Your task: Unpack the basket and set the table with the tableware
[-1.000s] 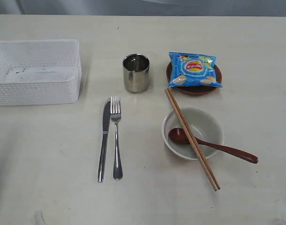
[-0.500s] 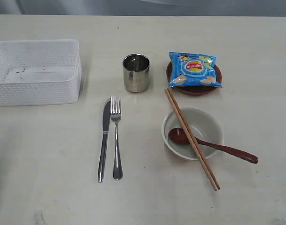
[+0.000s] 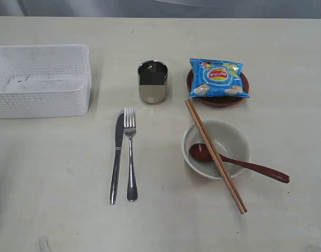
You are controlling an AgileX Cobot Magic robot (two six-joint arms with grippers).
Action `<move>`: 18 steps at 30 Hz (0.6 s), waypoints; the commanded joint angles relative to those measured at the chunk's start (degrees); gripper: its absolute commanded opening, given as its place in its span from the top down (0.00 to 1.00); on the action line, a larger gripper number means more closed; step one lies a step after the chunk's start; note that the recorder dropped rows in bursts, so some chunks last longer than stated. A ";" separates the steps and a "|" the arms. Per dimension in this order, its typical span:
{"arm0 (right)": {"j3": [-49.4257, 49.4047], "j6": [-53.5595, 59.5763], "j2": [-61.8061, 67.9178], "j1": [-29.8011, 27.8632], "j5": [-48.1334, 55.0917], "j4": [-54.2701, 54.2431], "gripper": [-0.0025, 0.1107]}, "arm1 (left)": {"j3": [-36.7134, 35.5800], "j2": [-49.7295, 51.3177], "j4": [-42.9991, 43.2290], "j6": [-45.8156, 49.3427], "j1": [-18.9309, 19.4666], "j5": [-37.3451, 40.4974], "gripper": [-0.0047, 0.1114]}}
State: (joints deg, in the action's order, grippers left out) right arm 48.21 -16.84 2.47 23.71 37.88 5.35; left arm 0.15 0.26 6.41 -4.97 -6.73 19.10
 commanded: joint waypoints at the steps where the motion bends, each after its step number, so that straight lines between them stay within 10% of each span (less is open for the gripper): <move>1: -7.27 0.36 -2.47 -6.54 -0.54 -9.14 0.98 | -0.15 -0.26 -0.61 0.09 0.21 -0.41 0.96; 8: -13.50 2.83 -2.47 -11.08 -2.44 -9.06 0.98 | -0.15 -0.26 -0.61 0.09 0.21 -0.41 0.96; 18: -39.95 28.96 -2.47 -10.97 -38.57 -7.00 0.98 | -0.15 -0.26 -0.61 0.09 0.21 -0.41 0.96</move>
State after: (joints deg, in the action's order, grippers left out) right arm 13.42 5.19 0.32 13.01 5.53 -2.05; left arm 0.15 0.26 6.41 -4.97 -6.73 19.10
